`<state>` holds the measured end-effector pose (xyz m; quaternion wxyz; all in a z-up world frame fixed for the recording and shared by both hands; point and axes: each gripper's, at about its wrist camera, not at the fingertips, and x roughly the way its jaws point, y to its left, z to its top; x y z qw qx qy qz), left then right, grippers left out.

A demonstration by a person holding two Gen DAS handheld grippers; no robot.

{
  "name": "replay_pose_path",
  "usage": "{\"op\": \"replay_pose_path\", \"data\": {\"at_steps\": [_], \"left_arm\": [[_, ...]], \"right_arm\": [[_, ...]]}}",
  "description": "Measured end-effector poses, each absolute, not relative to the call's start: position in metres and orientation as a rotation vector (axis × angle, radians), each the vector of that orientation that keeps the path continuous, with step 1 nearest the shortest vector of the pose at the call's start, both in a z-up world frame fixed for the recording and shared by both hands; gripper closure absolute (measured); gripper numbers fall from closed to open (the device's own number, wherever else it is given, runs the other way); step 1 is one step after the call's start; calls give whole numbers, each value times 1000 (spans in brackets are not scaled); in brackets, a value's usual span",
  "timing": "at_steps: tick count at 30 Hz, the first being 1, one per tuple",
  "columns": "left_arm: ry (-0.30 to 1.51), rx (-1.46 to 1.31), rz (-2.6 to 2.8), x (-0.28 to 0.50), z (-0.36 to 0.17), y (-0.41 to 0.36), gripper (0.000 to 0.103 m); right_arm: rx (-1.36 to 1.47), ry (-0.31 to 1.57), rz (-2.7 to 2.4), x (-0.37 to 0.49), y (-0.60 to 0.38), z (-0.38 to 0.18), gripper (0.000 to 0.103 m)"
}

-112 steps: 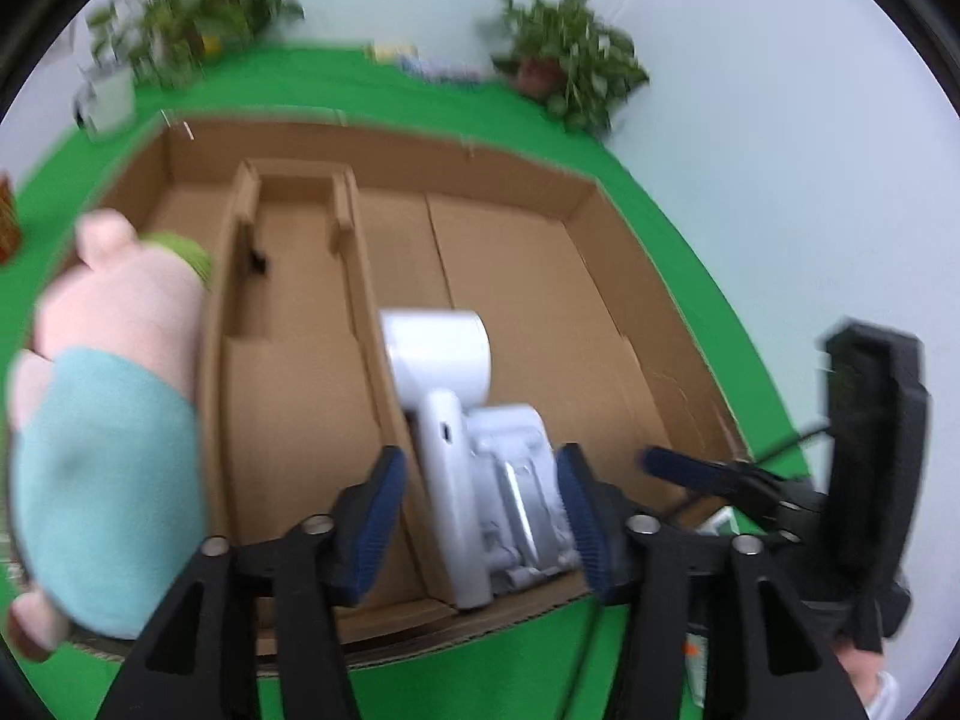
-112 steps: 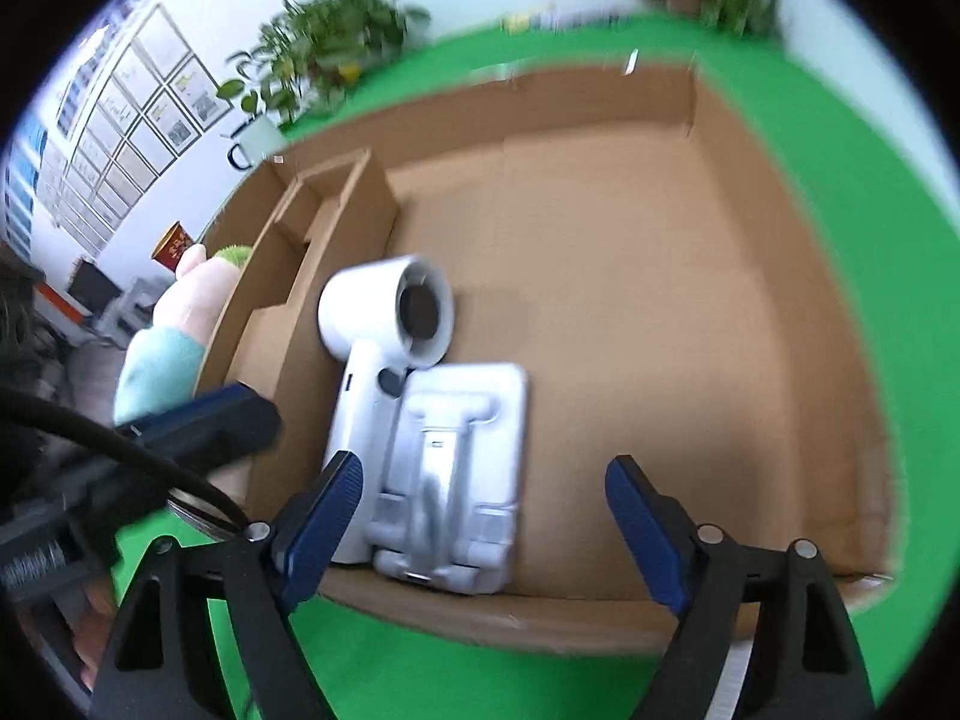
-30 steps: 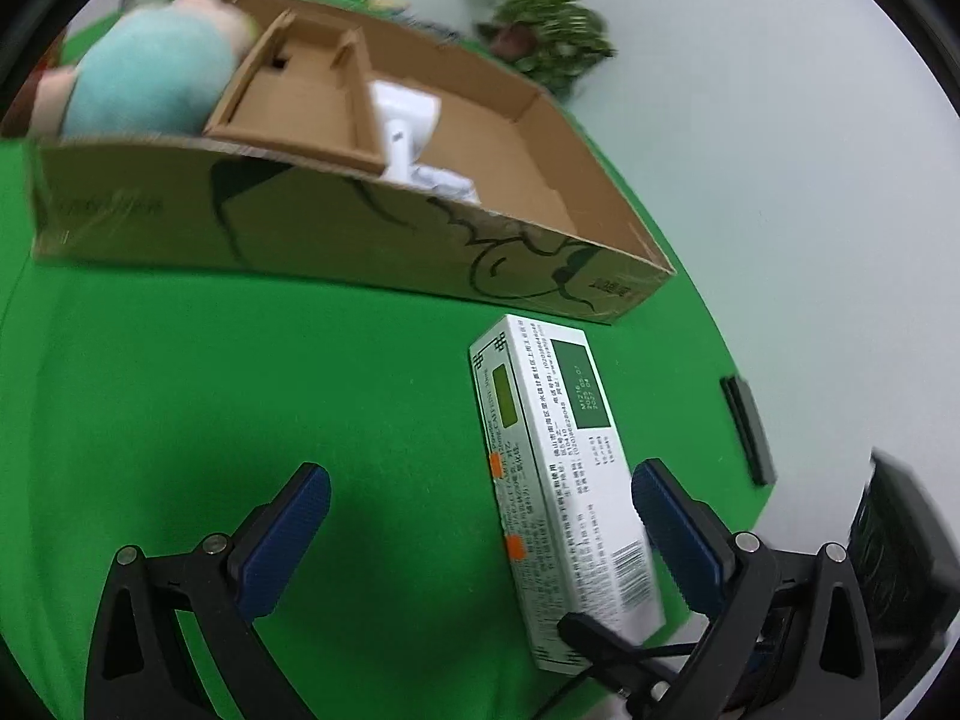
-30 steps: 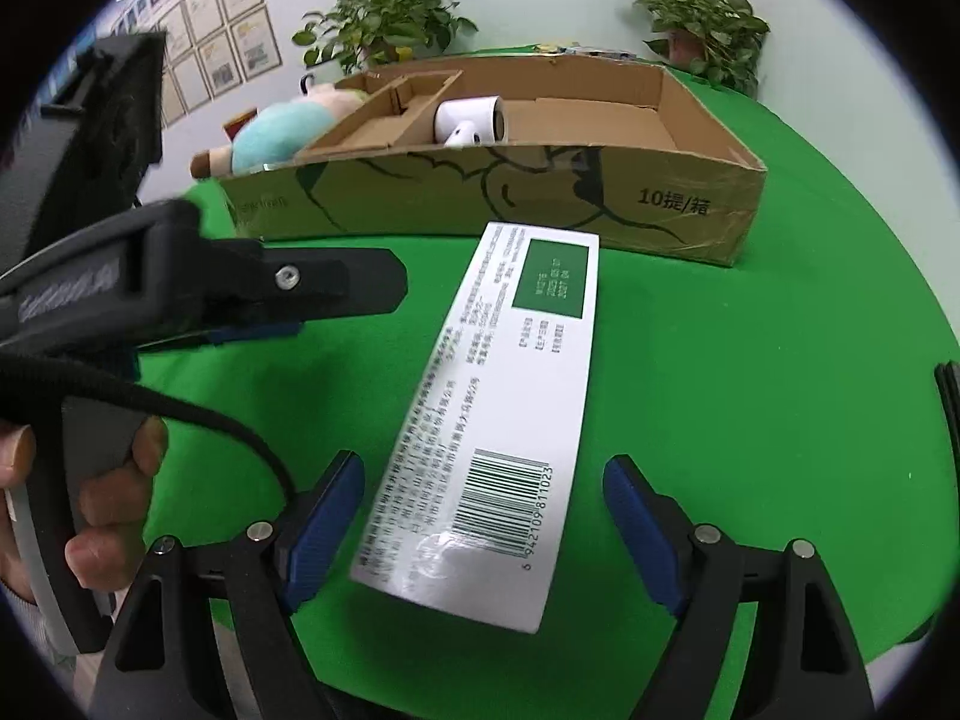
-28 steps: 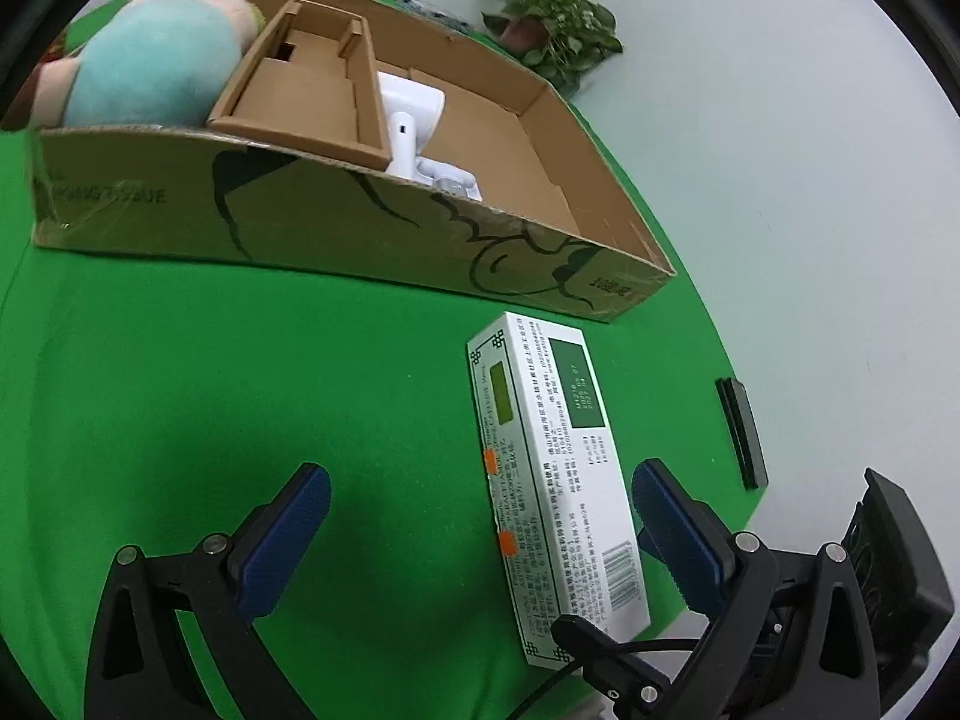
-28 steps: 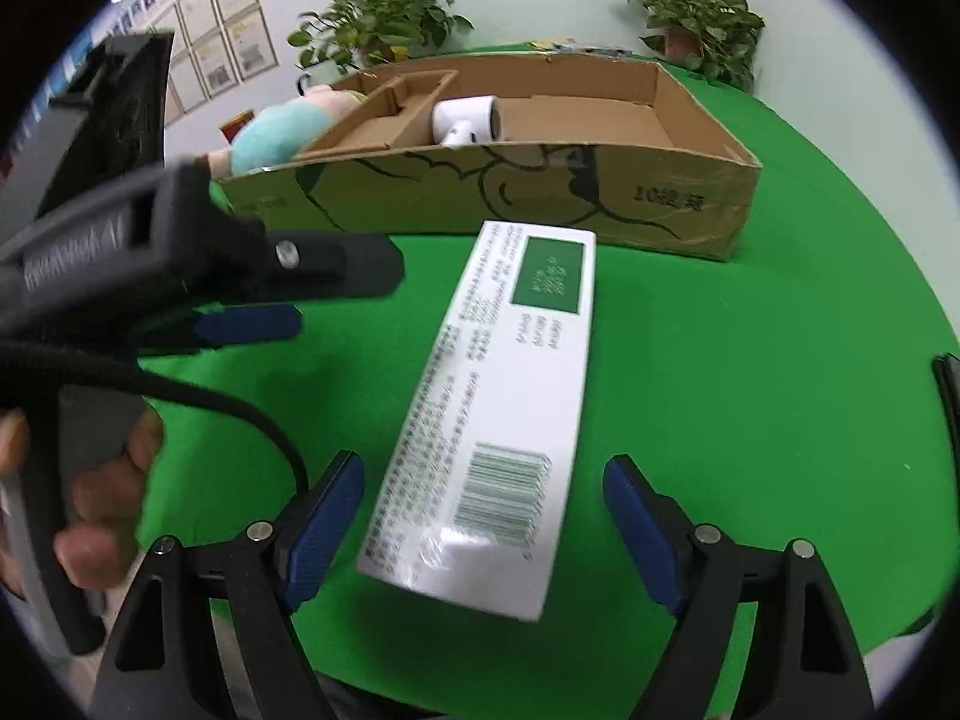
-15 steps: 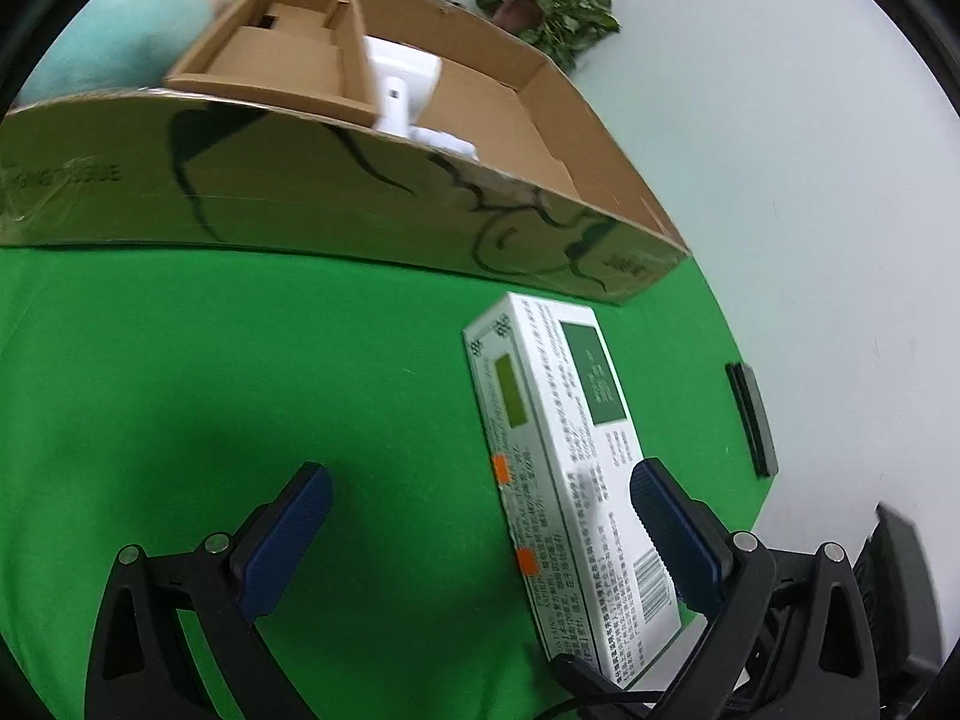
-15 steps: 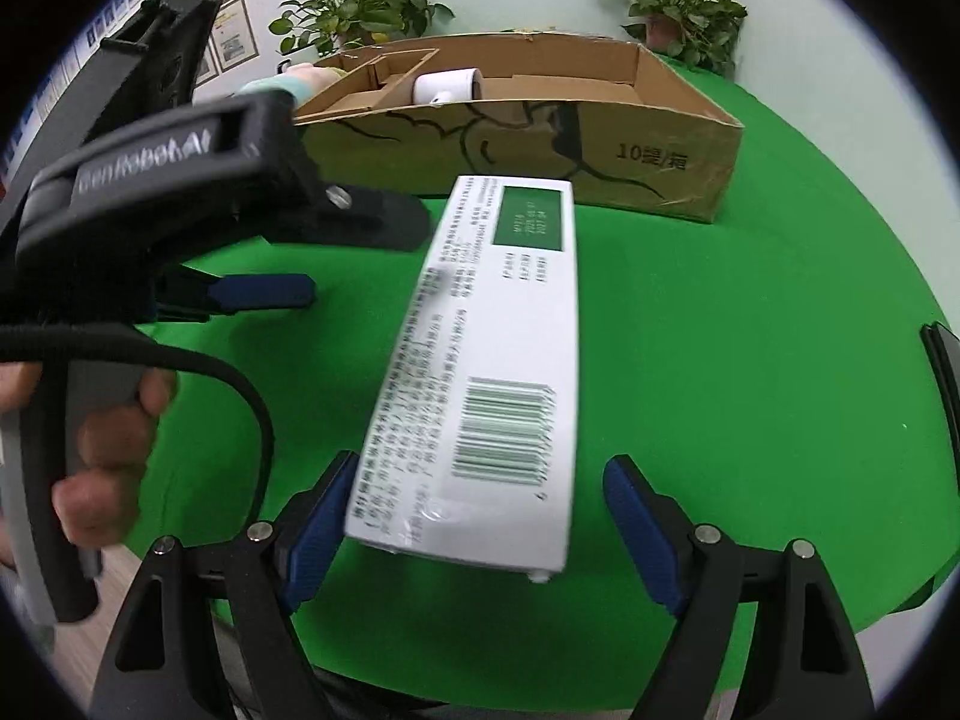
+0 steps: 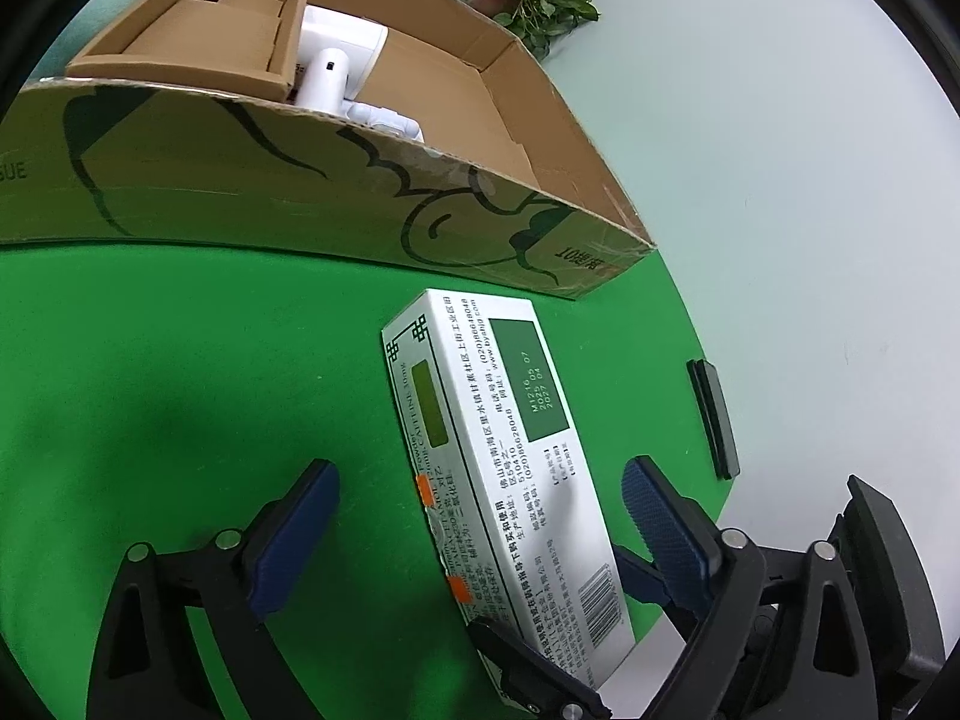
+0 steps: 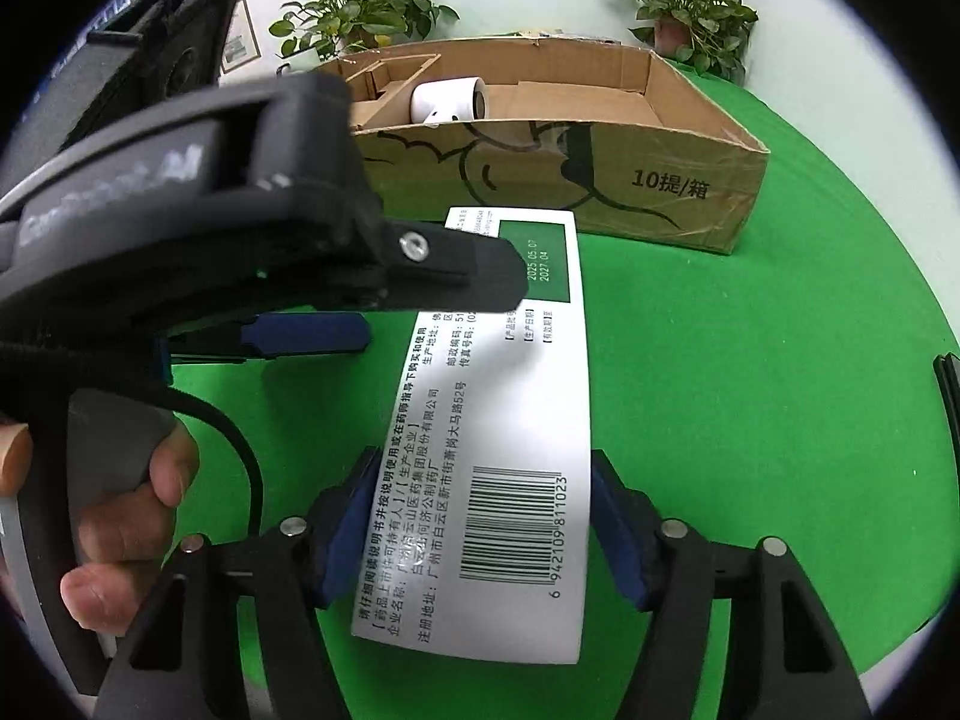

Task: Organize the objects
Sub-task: 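Lift the medicine box and carry it over the cardboard box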

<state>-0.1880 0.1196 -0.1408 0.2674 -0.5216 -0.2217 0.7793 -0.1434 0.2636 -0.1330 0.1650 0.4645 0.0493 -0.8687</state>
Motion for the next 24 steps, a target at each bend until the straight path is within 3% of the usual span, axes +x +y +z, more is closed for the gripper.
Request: {"op": "replay_pose_path", "data": {"at_steps": [5, 11, 18, 24], "left_arm": [[-628, -1443, 2110, -189, -140, 122, 20], [-648, -1493, 2071, -179, -141, 129, 53], [-700, -1417, 2050, -177, -122, 124, 59], [-608, -1236, 2084, -180, -55, 129, 60]], "right_arm": [[1337, -57, -2402, -146, 278, -133, 40], [1349, -279, -2256, -145, 289, -136, 40], [1282, -223, -2298, -129, 282, -119, 41], [1105, -152, -2452, -118, 282, -74, 42]]}}
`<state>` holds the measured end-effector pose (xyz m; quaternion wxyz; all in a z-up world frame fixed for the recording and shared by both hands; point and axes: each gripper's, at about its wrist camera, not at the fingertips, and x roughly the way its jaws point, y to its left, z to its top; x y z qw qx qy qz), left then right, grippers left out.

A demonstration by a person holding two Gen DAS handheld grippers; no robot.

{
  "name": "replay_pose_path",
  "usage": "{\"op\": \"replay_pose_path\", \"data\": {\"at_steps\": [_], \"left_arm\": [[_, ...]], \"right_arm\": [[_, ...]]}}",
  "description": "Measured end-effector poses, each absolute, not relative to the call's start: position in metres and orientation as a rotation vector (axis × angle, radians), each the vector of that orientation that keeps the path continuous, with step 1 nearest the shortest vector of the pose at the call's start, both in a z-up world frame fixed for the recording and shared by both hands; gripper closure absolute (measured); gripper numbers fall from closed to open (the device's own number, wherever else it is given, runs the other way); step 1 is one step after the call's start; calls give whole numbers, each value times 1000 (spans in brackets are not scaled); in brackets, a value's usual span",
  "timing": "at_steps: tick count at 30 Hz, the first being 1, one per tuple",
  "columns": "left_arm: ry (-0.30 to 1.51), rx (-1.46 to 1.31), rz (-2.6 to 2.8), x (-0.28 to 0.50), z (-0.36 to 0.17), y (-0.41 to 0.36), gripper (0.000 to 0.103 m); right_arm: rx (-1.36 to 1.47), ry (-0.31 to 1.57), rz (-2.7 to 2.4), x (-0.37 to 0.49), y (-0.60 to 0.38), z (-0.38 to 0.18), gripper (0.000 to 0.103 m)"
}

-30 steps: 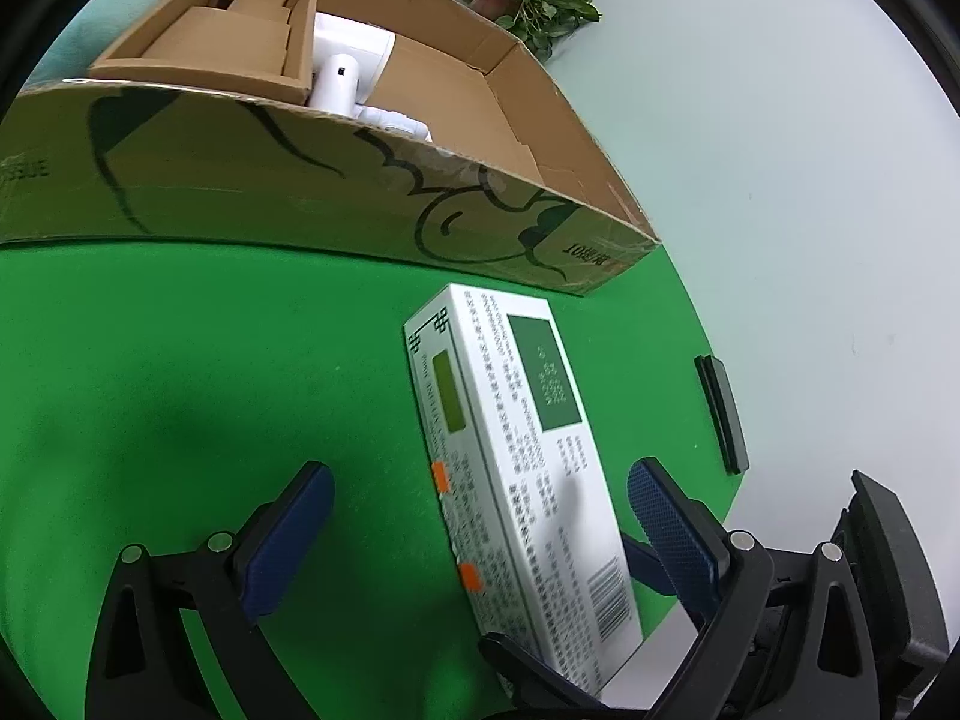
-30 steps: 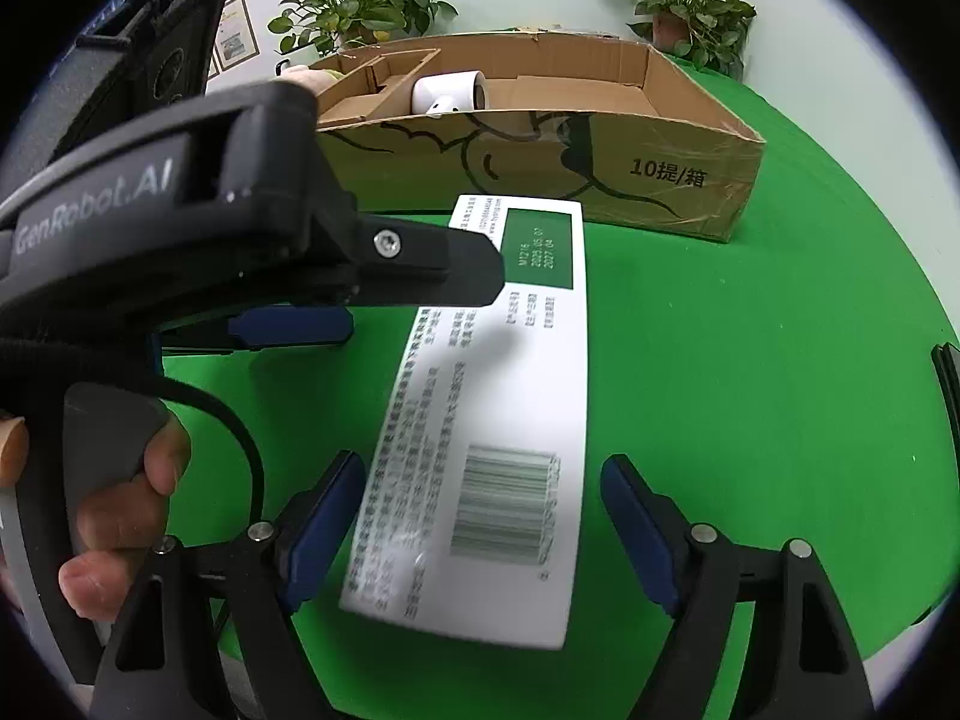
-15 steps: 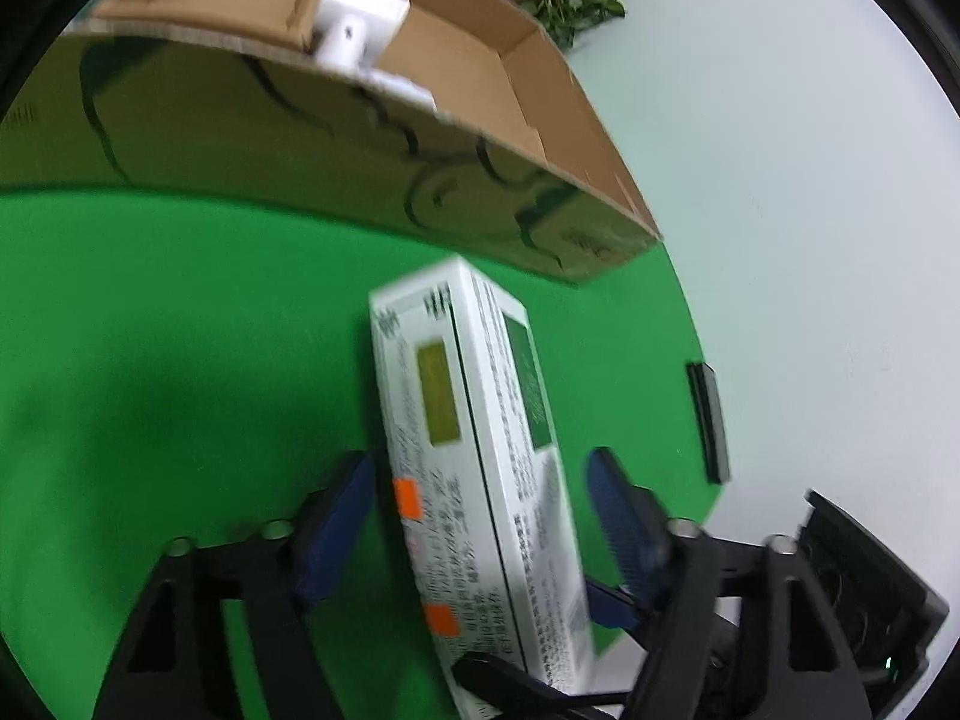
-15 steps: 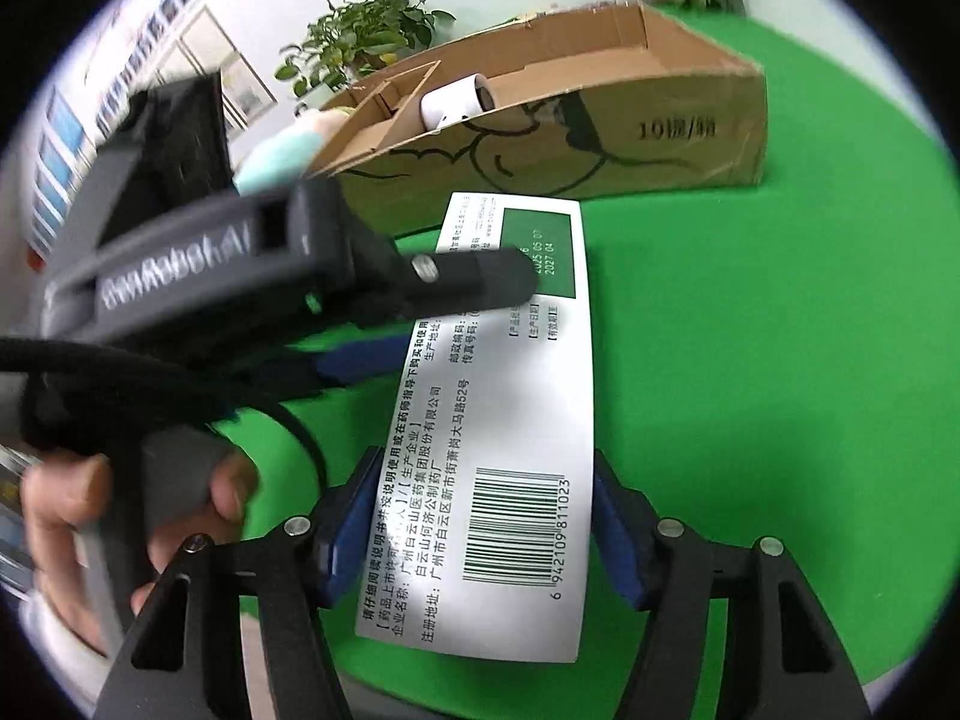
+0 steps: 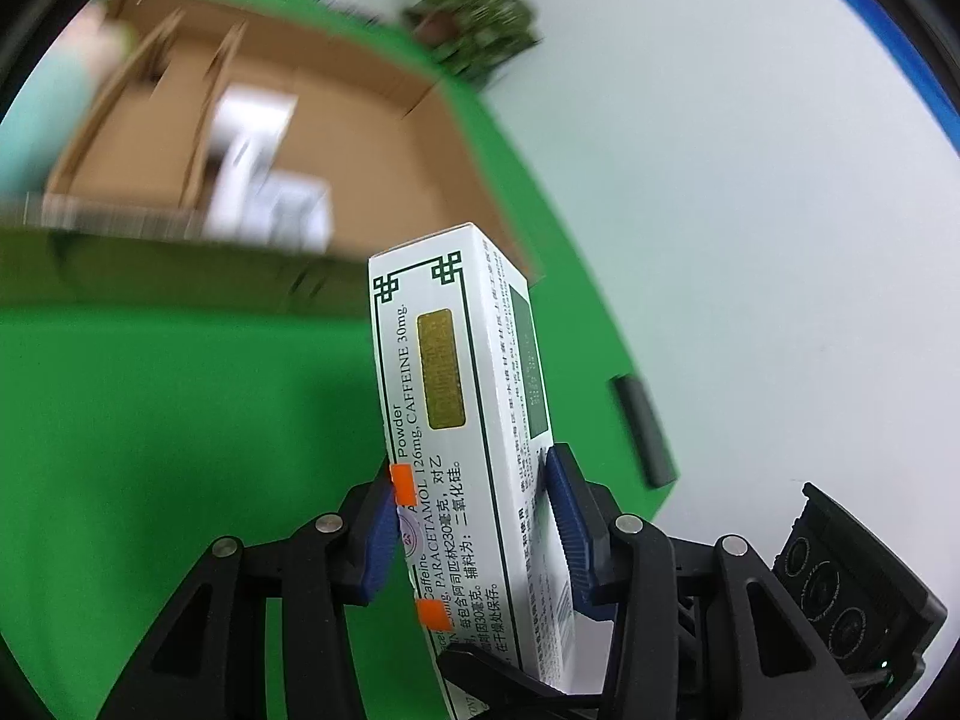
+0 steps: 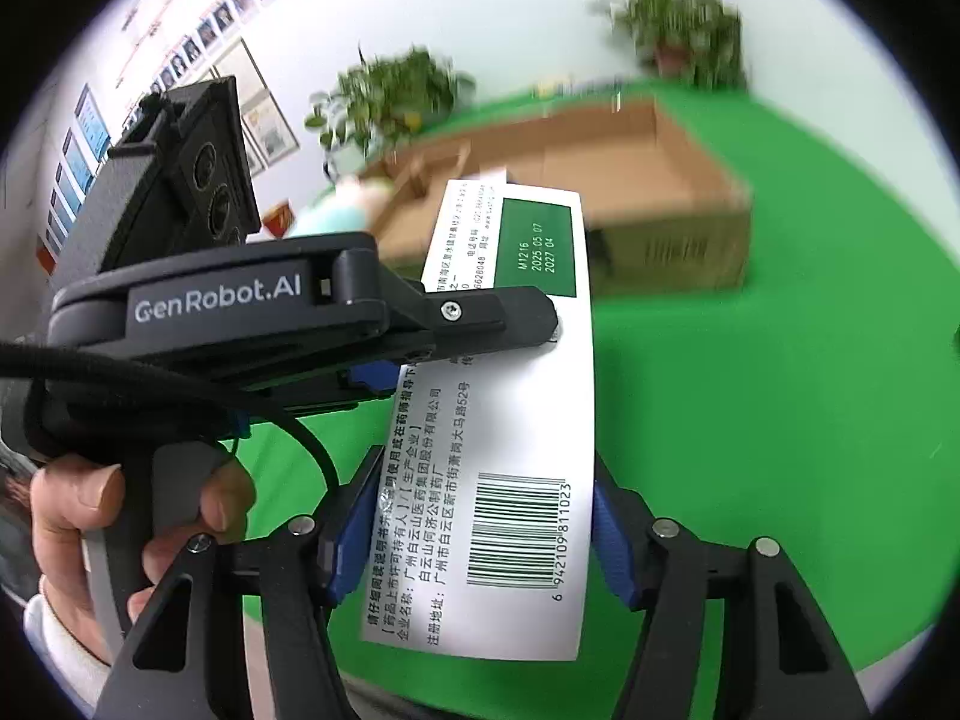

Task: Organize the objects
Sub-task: 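Lift the medicine box and carry it over the cardboard box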

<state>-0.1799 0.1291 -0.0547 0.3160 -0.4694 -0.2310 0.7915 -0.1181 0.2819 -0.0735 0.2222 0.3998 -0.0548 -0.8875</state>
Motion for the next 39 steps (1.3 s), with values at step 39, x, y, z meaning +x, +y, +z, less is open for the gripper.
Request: {"op": "replay_pose_path", "data": {"at_steps": [39], "left_arm": [[-584, -1518, 2013, -476, -78, 175, 61]], "right_arm": [[1413, -134, -2258, -376, 276, -91, 43]]}}
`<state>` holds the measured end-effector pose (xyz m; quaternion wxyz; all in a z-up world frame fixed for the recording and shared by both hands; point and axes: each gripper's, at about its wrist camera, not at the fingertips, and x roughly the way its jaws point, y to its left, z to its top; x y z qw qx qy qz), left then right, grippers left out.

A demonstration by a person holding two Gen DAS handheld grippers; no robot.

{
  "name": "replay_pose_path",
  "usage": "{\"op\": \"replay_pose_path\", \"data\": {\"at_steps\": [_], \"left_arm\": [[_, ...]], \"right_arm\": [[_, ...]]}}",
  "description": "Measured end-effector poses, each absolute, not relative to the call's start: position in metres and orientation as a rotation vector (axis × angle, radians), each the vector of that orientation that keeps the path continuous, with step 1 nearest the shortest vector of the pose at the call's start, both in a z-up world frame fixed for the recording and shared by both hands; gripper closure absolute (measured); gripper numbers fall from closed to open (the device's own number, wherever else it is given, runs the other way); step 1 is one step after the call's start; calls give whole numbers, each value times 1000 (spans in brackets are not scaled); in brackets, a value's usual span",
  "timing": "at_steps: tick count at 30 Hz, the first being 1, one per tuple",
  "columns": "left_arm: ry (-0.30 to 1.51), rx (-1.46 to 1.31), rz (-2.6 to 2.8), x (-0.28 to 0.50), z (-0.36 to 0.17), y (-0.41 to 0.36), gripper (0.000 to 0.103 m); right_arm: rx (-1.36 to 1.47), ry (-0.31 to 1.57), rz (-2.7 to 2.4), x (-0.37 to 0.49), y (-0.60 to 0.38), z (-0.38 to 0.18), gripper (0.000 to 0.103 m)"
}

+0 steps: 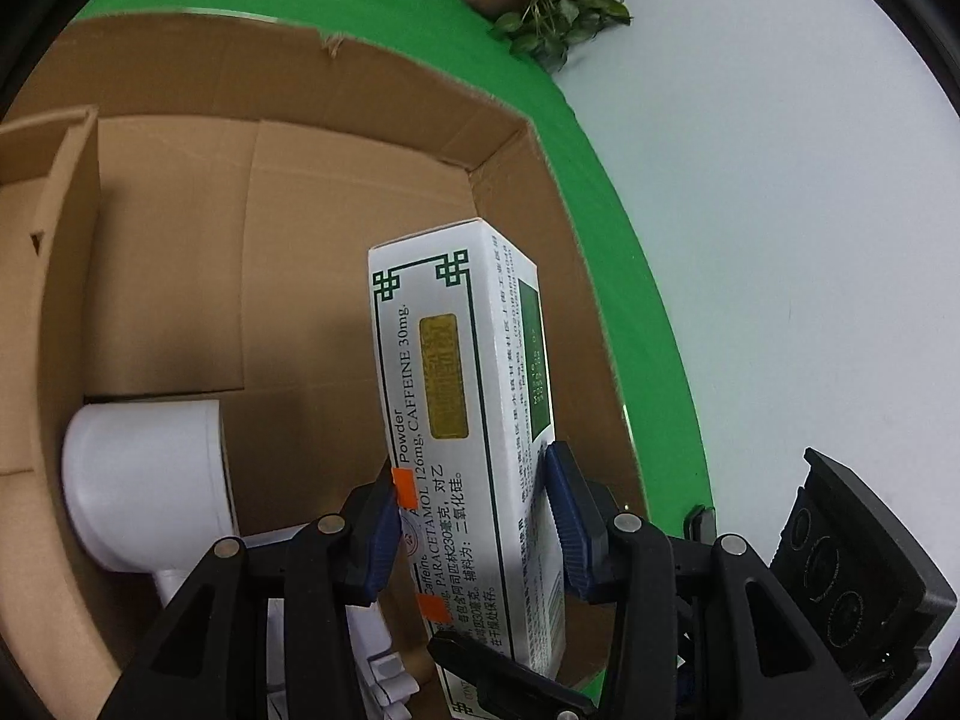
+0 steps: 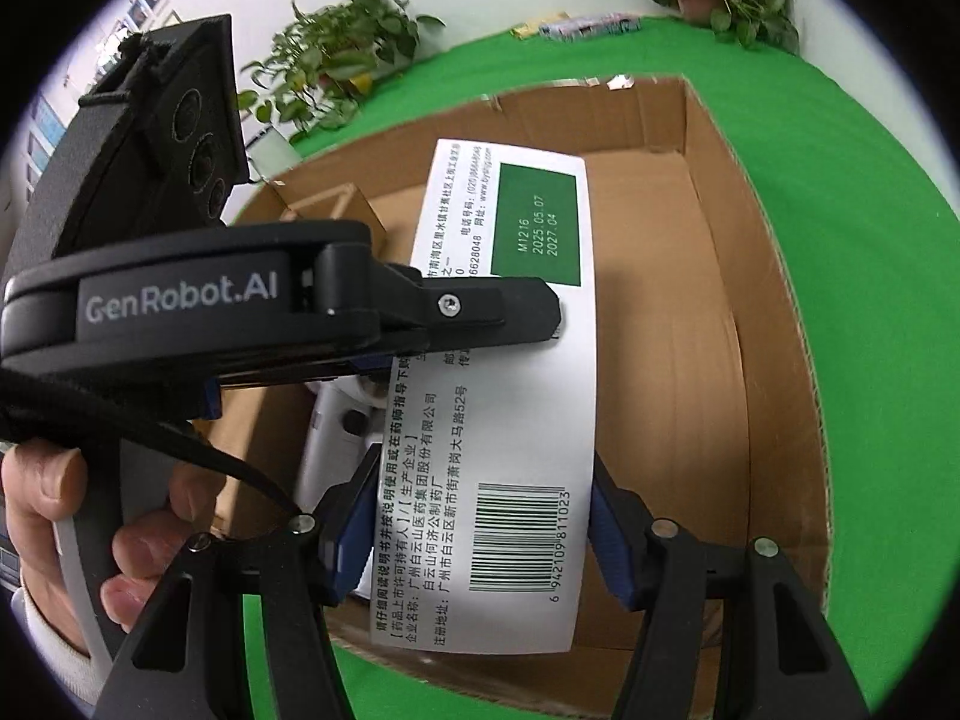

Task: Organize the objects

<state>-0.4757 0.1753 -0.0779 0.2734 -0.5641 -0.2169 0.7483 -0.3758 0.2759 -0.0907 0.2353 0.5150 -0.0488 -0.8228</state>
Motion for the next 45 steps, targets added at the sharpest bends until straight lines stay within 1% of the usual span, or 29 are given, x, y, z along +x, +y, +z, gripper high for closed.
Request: {"op": "replay_pose_path", "data": {"at_steps": [3, 8, 15, 17, 18, 19, 23, 26, 29, 30, 31, 33, 37, 39, 41, 45], "left_arm": [[-583, -1541, 1980, -484, -87, 180, 60], [-528, -1589, 1964, -495, -95, 191, 55], [-509, -1625, 1989, -500, -84, 188, 53], [-476, -1612, 2035, -500, -75, 185, 49], [-474, -1589, 2061, -501, -70, 181, 43], [-486, -1571, 2076, -501, -66, 177, 39], [-506, -1560, 2103, -504, -60, 166, 39], [-507, -1558, 2132, -503, -58, 157, 39], [-513, -1541, 2164, -497, -53, 143, 40], [-494, -1537, 2187, -468, -64, 134, 40], [-489, -1525, 2195, -451, -60, 128, 40], [-494, -1497, 2191, -443, -54, 118, 40], [-447, -1415, 2249, -418, -35, 102, 40], [-433, -1383, 2274, -416, -34, 99, 40], [-414, -1360, 2308, -404, -28, 94, 40], [-386, -1325, 2353, -382, -19, 82, 39]], "right_arm": [[1460, -127, -2261, -378, 277, -99, 43], [1522, -147, -2265, -386, 284, -110, 43], [1535, -135, -2274, -384, 283, -109, 42], [1538, -118, -2284, -383, 283, -111, 42], [1549, -113, -2283, -384, 284, -114, 42], [1560, -116, -2280, -383, 284, -118, 43], [1560, -97, -2286, -381, 279, -120, 43], [1557, -46, -2293, -380, 273, -121, 42], [1583, -31, -2270, -379, 268, -125, 39], [1585, -28, -2265, -378, 267, -126, 37], [1584, -20, -2265, -377, 266, -127, 34], [1580, -6, -2275, -374, 264, -125, 31], [1558, 20, -2302, -370, 263, -119, 31], [1542, 34, -2325, -368, 262, -118, 32], [1545, 60, -2353, -367, 261, -118, 41], [1584, 75, -2386, -363, 257, -118, 41]]}}
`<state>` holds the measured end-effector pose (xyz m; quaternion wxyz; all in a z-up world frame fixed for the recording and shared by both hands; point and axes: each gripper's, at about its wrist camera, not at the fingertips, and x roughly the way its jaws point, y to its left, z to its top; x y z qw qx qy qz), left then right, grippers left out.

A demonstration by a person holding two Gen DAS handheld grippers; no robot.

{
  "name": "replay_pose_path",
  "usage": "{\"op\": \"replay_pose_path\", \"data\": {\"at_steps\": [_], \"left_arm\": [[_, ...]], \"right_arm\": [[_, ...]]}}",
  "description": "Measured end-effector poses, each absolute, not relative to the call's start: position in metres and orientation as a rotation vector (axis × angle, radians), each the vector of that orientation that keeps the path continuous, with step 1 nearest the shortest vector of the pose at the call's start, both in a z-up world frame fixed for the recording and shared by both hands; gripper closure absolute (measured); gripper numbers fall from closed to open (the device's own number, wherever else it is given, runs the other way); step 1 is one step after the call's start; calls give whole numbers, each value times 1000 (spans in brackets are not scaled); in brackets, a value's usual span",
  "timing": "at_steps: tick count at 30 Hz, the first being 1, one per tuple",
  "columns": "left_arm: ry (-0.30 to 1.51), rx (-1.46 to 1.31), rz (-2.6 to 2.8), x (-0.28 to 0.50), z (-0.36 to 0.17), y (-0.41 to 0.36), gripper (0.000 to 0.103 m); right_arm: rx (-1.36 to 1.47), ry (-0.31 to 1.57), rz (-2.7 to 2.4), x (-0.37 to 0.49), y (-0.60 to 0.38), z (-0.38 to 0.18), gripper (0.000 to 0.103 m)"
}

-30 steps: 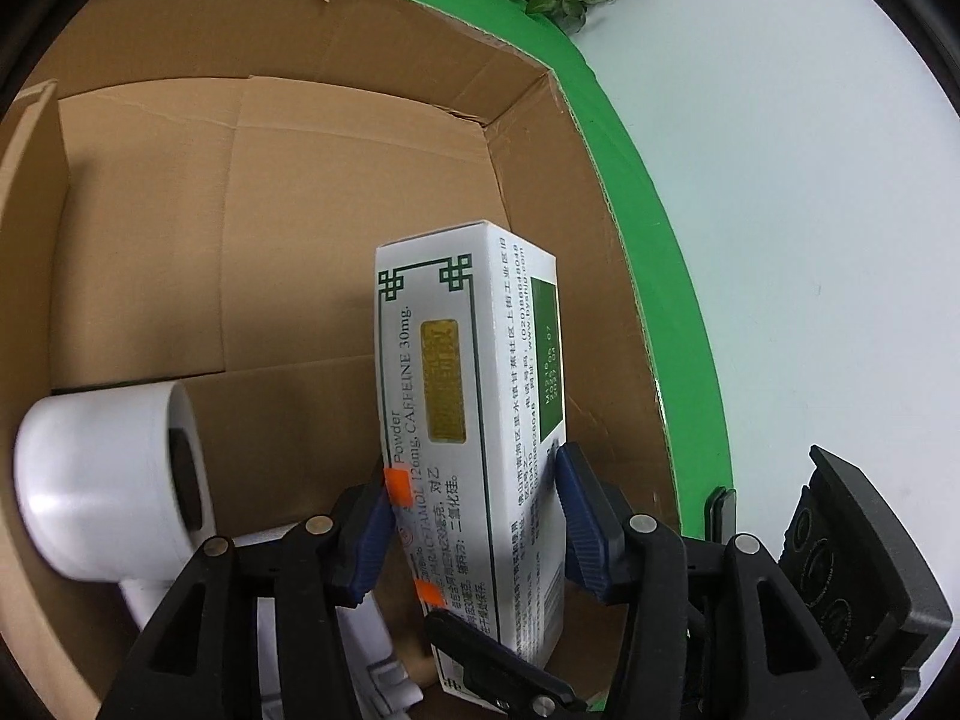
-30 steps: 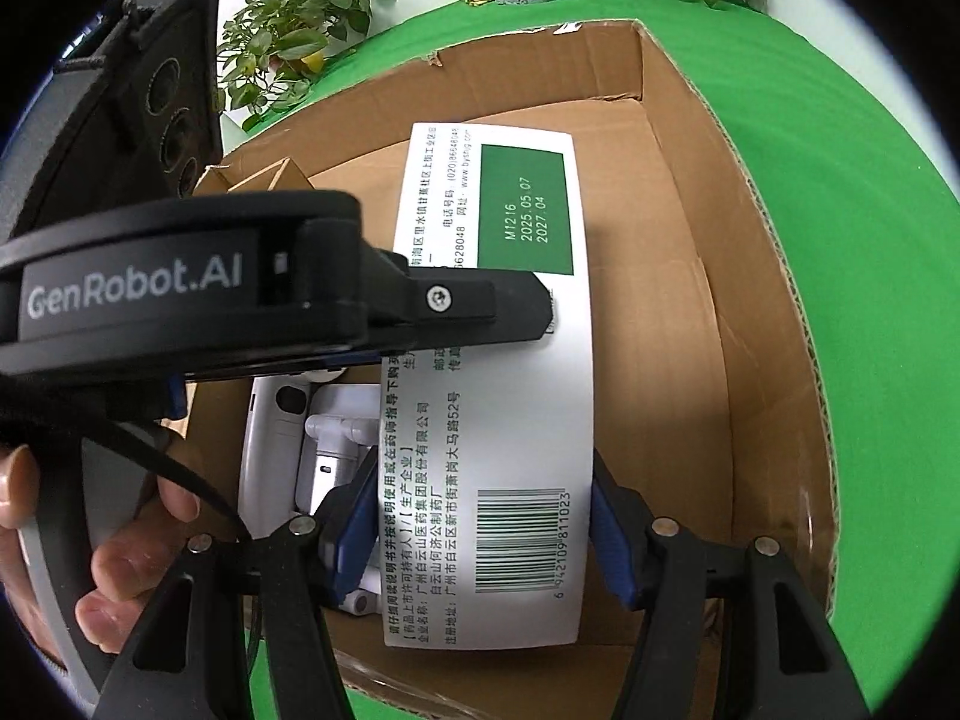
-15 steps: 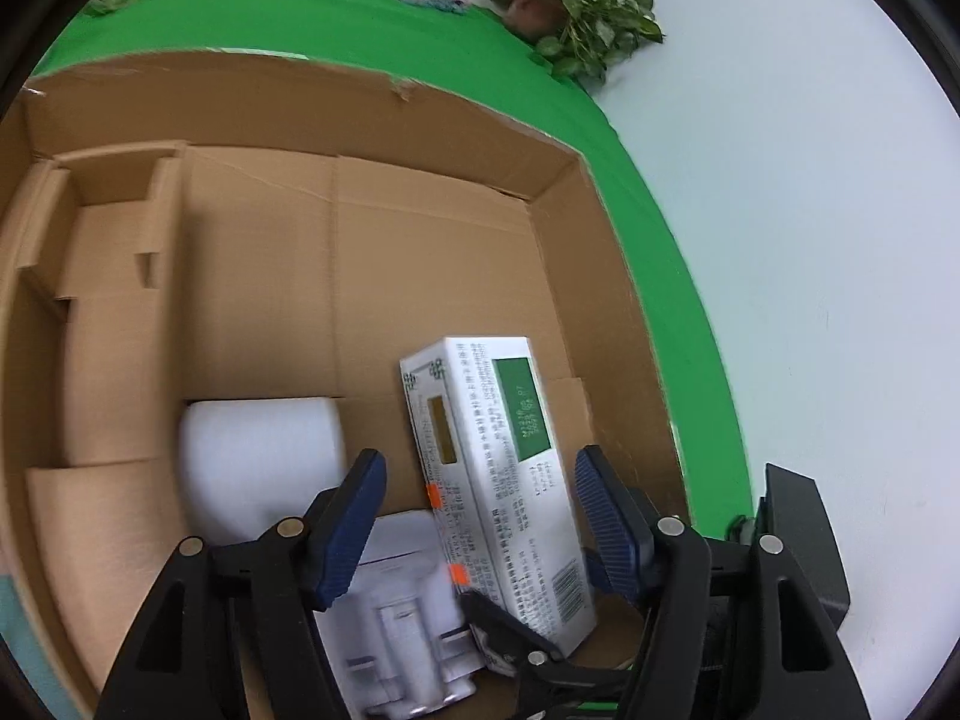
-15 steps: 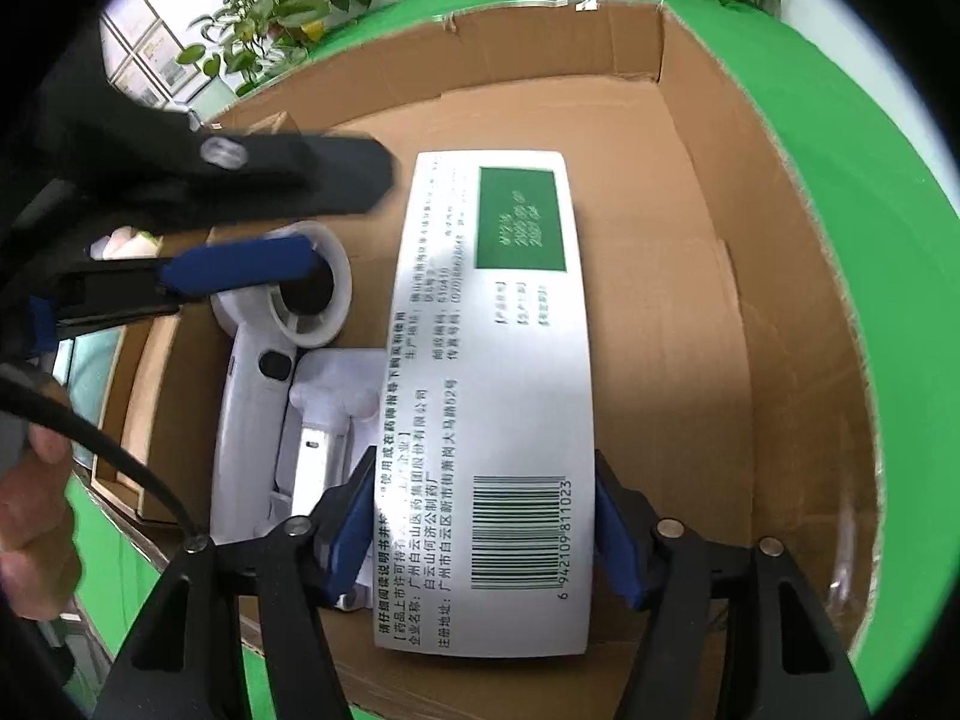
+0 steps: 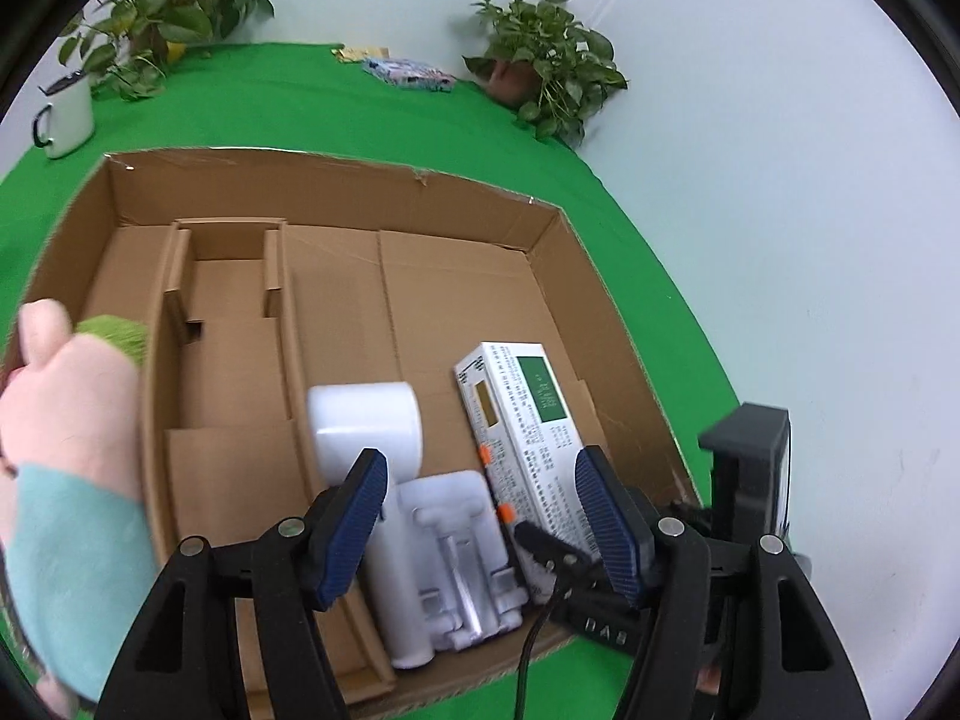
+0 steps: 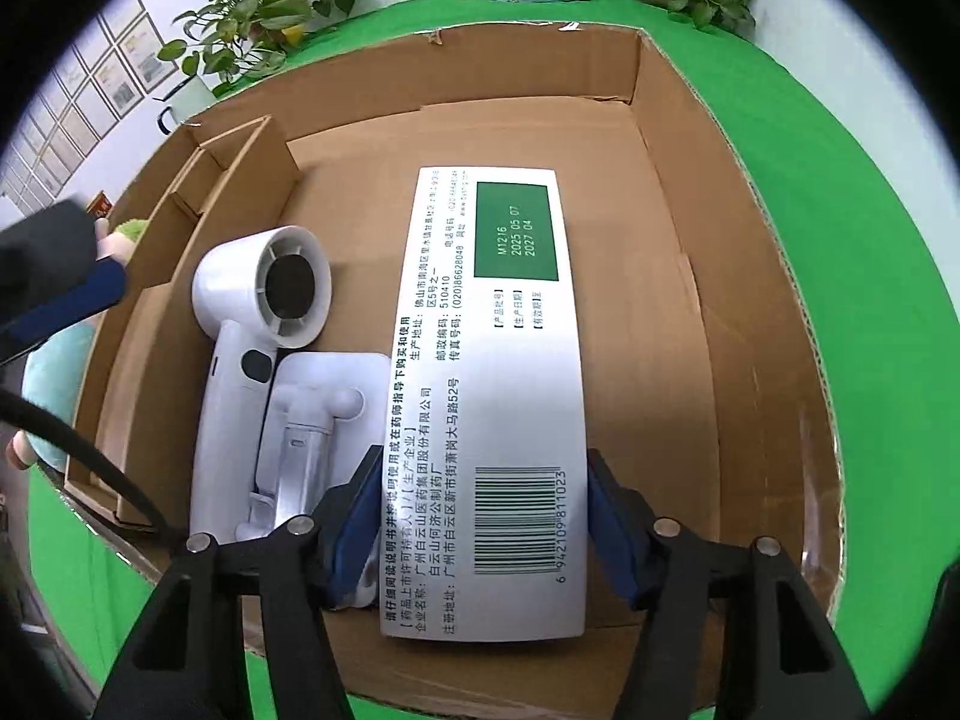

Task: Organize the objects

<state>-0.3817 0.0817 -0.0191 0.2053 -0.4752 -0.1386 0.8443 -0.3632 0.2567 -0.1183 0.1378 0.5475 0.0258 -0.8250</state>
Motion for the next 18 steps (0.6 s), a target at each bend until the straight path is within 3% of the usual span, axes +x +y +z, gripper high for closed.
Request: {"op": "replay_pose_path", "data": {"at_steps": [4, 6, 9, 14, 18], "left_arm": [[-357, -1310, 2414, -376, -24, 78, 40], [-335, -1302, 2443, -367, -24, 74, 39], [-293, -1261, 2514, -351, -22, 69, 39], [-149, -1135, 2694, -314, -21, 62, 33], [-65, -972, 2907, -271, -27, 47, 9]], "right_arm": [[1642, 57, -2364, -376, 258, -120, 39], [1662, 84, -2316, -376, 253, -122, 29], [1635, 144, -2320, -363, 246, -118, 26], [1391, 113, -2451, -336, 253, -90, 22], [1044, 103, -2671, -285, 264, -78, 19]]}}
